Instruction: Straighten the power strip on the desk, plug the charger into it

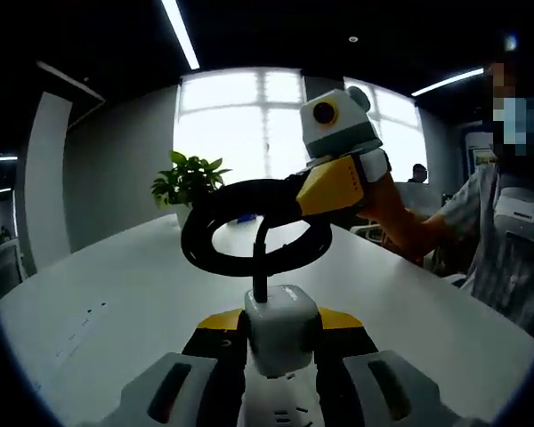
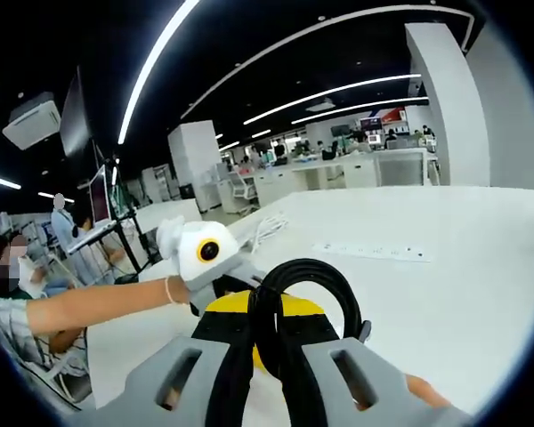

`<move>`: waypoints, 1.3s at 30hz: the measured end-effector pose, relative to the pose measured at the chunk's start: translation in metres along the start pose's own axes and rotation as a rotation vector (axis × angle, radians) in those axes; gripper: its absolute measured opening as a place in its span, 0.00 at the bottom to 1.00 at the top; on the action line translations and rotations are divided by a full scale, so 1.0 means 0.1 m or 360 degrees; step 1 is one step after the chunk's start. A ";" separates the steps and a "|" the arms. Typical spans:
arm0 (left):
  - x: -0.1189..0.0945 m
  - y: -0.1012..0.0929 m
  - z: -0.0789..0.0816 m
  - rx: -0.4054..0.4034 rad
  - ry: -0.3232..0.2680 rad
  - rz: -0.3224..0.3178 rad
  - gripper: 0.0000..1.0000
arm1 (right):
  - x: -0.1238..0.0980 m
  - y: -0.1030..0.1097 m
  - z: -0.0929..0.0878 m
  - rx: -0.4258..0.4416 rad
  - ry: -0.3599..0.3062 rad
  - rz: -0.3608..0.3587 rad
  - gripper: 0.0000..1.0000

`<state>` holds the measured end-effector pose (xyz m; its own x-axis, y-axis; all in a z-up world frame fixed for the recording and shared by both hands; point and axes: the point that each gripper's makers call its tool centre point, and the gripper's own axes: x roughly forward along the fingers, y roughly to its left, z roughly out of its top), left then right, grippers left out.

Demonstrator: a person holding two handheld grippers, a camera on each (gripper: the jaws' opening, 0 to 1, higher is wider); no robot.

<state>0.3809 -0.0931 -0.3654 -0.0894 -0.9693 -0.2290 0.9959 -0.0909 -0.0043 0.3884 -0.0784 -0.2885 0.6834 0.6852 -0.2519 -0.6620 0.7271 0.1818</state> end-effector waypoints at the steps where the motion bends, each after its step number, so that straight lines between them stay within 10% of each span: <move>1: 0.00 0.02 0.00 0.0000 -0.0002 -0.0002 0.28 | 0.00 0.00 0.00 -0.0005 0.0001 -0.0004 0.06; 16: -0.06 0.00 0.25 0.0070 -0.0114 0.0142 0.29 | -0.15 0.16 0.15 -0.0044 -0.0096 0.0010 0.06; 21: -0.09 0.07 0.39 0.0029 -0.0273 0.0393 0.35 | -0.21 0.19 0.23 -0.0040 -0.0164 -0.0005 0.06; 24: -0.07 0.09 0.50 0.0007 -0.0419 0.0550 0.70 | -0.23 0.17 0.27 -0.0028 -0.0205 -0.0014 0.06; 26: -0.05 0.14 0.41 0.0117 -0.0318 0.0712 0.88 | -0.23 0.17 0.30 -0.0016 -0.0224 -0.0008 0.06; 29: -0.04 0.20 0.32 0.0241 -0.0207 0.0917 0.94 | -0.23 0.20 0.31 -0.0019 -0.0234 -0.0009 0.06; 39: -0.34 0.22 0.40 0.0231 -0.0248 0.1463 0.99 | -0.22 0.19 0.30 -0.0043 -0.0239 -0.0036 0.06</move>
<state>0.4056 -0.0710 -0.3183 0.7183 -0.6939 0.0505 0.6663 0.7070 0.2370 0.3697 -0.0785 -0.2507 0.7355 0.6686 -0.1100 -0.6524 0.7426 0.1514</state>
